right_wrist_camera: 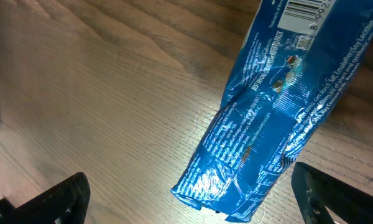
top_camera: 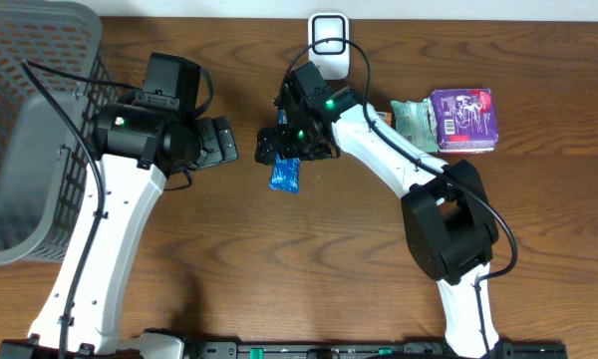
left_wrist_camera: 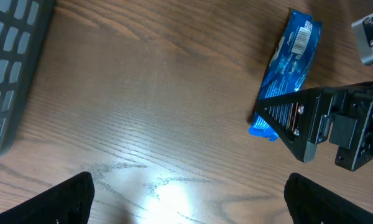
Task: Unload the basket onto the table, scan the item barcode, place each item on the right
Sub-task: 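Reach the right gripper to the blue Oreo bar and grasp it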
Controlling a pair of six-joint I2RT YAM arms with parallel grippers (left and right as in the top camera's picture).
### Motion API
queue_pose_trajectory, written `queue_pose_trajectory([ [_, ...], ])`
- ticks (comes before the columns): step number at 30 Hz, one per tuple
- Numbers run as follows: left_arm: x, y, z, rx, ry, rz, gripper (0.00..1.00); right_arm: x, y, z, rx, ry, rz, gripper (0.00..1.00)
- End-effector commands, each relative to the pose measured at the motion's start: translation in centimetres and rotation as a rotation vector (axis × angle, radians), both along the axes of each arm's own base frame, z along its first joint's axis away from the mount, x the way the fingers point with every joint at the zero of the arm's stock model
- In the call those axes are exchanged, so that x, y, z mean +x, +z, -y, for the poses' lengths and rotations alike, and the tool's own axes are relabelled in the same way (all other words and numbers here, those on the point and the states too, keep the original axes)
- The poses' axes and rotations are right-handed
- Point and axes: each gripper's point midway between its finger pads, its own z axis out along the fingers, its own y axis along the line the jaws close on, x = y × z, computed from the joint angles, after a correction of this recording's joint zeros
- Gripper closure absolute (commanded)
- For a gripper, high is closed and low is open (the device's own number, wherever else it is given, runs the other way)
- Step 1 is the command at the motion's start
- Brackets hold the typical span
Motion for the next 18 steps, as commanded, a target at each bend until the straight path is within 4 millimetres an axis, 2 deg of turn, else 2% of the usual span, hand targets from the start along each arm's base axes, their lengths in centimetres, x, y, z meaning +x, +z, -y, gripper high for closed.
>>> queue_pose_trajectory([
  [1,0.1,0.3,-0.5,0.02,0.006,0.01,0.02,-0.1,-0.5,0.1,-0.002,-0.005,-0.015,0.01],
  [8,0.1,0.3,-0.5,0.02,0.006,0.01,0.02,0.1,-0.6,0.3,-0.015,-0.011,-0.007,0.01],
  [10,0.1,0.3,-0.5,0.02,0.006,0.01,0.02,0.5,-0.9,0.9,-0.053,-0.026,0.013,0.01],
  [11,0.1,0.3,-0.5,0.02,0.006,0.01,0.02,0.8,-1.4,2.0,-0.115,-0.05,0.031,0.01],
  [13,0.1,0.3,-0.5,0.02,0.006,0.01,0.02,1.1,-1.7,2.9,-0.158,-0.066,0.042,0.01],
  [18,0.1,0.3,-0.5,0.02,0.006,0.01,0.02,1.2,-1.9,3.6,-0.181,-0.08,0.041,0.01],
])
